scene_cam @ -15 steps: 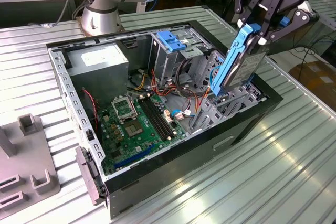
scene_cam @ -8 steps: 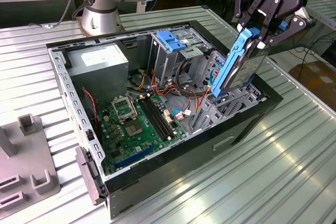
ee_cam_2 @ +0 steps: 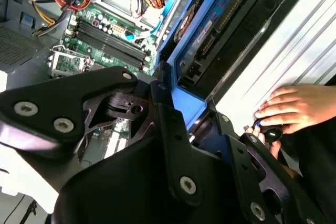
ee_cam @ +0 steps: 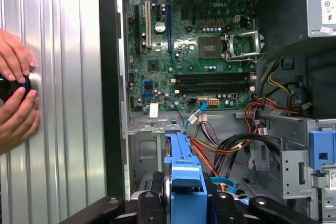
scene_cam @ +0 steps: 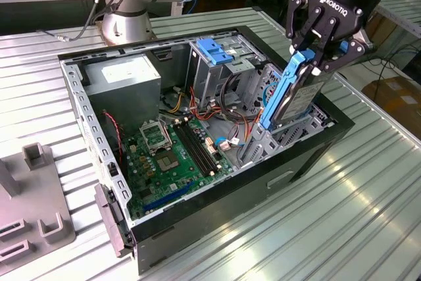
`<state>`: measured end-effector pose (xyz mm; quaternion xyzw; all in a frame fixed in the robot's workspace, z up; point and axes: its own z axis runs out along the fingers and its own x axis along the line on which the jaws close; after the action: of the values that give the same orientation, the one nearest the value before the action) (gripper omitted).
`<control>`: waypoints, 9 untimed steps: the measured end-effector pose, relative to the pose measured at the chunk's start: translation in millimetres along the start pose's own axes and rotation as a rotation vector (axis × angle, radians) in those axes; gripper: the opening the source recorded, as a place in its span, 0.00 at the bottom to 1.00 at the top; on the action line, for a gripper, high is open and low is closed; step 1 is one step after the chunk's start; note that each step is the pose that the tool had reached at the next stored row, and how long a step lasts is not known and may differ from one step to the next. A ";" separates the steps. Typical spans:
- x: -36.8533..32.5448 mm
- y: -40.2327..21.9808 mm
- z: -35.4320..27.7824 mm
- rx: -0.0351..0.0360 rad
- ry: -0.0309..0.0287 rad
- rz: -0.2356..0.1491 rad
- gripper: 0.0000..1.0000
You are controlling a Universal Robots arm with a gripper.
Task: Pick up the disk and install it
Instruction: 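Insert the disk into the insertion slot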
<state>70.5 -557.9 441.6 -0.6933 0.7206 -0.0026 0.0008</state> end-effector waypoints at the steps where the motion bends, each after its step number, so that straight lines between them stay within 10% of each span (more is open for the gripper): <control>1: -0.1 0.0 0.8 -0.0001 0.0002 0.000 0.37; 9: -0.1 0.2 13.9 0.0000 0.0000 -0.012 0.37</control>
<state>70.4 -557.8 427.7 -0.6978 0.7163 -0.0026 0.0008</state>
